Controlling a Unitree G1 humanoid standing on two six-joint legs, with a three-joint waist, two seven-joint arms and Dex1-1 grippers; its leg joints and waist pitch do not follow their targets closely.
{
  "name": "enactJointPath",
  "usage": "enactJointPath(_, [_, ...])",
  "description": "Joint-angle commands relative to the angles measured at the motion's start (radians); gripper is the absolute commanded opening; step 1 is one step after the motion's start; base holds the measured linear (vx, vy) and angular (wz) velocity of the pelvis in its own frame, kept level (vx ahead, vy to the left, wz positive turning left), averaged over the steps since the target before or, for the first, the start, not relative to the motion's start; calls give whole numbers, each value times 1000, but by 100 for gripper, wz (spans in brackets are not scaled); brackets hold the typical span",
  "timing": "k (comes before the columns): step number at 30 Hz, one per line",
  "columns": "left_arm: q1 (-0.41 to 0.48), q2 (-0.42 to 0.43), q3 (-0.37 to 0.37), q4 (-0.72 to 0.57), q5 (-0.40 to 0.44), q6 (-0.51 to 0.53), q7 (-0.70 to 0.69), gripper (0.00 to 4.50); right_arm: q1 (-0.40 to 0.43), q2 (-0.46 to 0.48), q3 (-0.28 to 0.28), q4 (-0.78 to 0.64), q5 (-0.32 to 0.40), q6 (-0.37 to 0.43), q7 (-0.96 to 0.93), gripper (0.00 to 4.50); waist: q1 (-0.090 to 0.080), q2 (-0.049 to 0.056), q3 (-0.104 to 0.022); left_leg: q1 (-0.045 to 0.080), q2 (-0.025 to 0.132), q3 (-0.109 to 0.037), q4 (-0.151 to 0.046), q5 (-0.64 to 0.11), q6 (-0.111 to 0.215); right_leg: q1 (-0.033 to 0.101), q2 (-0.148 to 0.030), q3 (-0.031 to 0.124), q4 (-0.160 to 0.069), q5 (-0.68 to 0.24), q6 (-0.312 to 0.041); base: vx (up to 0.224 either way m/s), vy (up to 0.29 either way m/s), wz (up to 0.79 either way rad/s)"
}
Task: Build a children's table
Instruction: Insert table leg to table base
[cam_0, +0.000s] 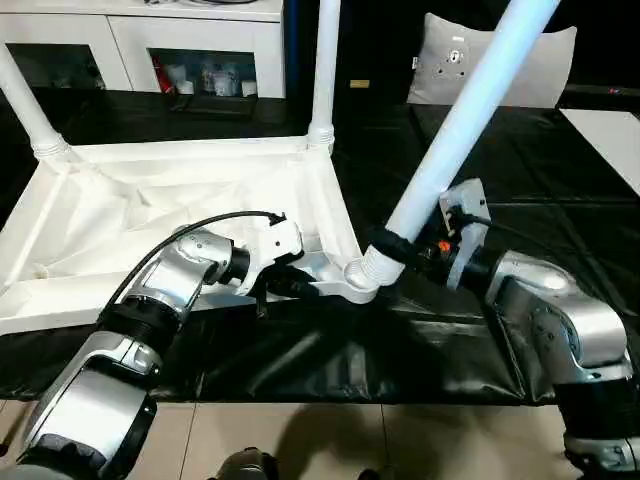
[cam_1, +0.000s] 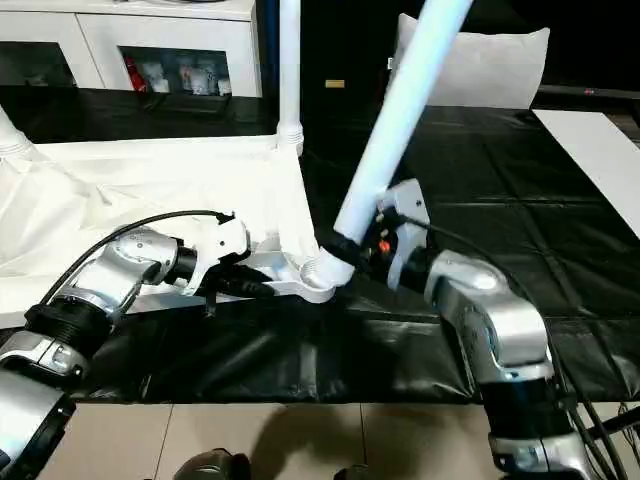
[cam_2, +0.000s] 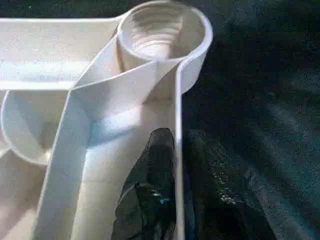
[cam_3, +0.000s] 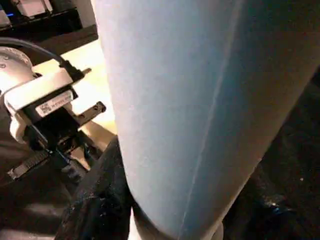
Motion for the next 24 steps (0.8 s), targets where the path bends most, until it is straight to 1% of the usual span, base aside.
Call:
enactJointPath(1, [2,-2,4,-7,-10,-9,-28,19,-28,-16,22,19,-21,3,16,190,0,-7,-77,38,79,-42,-79,-214,-6,35,-110,53,-89,-248,-204,0,0,0])
enactJointPath(2, [3,-2,5,-8,-12,-16,-31,19,-35,-20,30,26,-27,5,20,190,0,-7,-77,38,80,-41,-79,-211,-5,36,-110,54,-89,-242,-205,0,0,0])
enactJointPath(3, [6,-1,4,-14,-13,-31,-38,8,-47,-25,47,42,-39,11,28,190,1,-8,-78,36,79,-40,-78,-200,-2,37,-110,54,-87,-223,-208,0,0,0])
enactJointPath(4, [8,-1,2,-16,-13,-34,-41,2,-49,-26,52,46,-42,12,31,190,1,-7,-79,36,79,-40,-77,-194,-1,38,-109,53,-85,-212,-211,0,0,0])
enactJointPath(5, [12,1,-2,-22,-12,-41,-50,2,-56,-29,64,56,-50,13,37,190,2,-10,-81,36,79,-39,-77,-178,7,39,-109,53,-83,-186,-216,0,0,0])
enactJointPath(6, [17,4,-7,-30,-10,-47,-59,0,-61,-31,75,64,-56,18,43,190,2,-8,-81,35,79,-38,-76,-166,14,39,-109,53,-82,-165,-220,0,0,0])
enactJointPath(7, [34,9,-20,-61,-9,-71,-85,0,-77,-32,108,93,-73,24,63,190,2,-14,-84,33,79,-38,-76,-152,20,43,-108,51,-78,-145,-226,0,0,0])
enactJointPath(8, [40,11,-23,-72,-10,-76,-94,0,-81,-32,116,102,-76,27,68,190,2,-12,-84,33,81,-39,-76,-148,22,43,-110,51,-77,-140,-229,0,0,0])
enactJointPath(9, [43,11,-25,-80,-11,-75,-97,0,-85,-32,122,108,-78,30,72,190,2,-11,-82,34,81,-37,-75,-149,25,41,-110,52,-78,-141,-228,0,0,0])
enactJointPath(10, [44,12,-25,-84,-10,-71,-97,0,-87,-34,127,113,-81,30,75,190,4,-10,-81,38,81,-34,-75,-156,24,38,-108,53,-81,-153,-228,0,0,0])
enactJointPath(12, [45,12,-25,-85,-9,-69,-96,0,-89,-36,131,117,-82,29,77,190,6,-10,-80,39,81,-34,-75,-166,21,37,-109,53,-82,-169,-227,0,0,0])
enactJointPath(13, [43,13,-34,-98,3,-93,-94,0,-98,-31,151,152,-97,14,91,190,8,-12,-79,39,83,-36,-77,-181,11,38,-110,53,-83,-201,-219,0,0,0])
enactJointPath(15, [43,13,-35,-99,3,-93,-94,0,-98,-31,151,153,-97,14,91,190,9,-10,-79,40,83,-37,-78,-191,2,37,-112,54,-85,-215,-212,0,0,0])
enactJointPath(17, [45,14,-41,-115,8,-96,-98,0,-102,-23,151,170,-90,15,103,190,9,-13,-81,40,84,-38,-80,-190,-1,38,-111,53,-83,-204,-212,0,0,0])
enactJointPath(21, [41,11,-39,-112,23,-105,-79,0,-103,-26,160,169,-87,30,123,190,10,-12,-83,39,83,-37,-79,-184,0,39,-110,53,-81,-178,-217,0,0,0])
enactJointPath(22, [38,11,-37,-106,26,-108,-76,0,-102,-30,162,167,-85,38,130,190,11,-13,-83,39,83,-37,-79,-182,0,39,-110,53,-81,-178,-216,0,0,0])
enactJointPath(24, [36,13,-37,-99,30,-113,-75,0,-100,-36,167,162,-82,47,142,190,13,-10,-83,40,84,-37,-79,-192,-3,38,-110,53,-83,-192,-214,0,0,0])
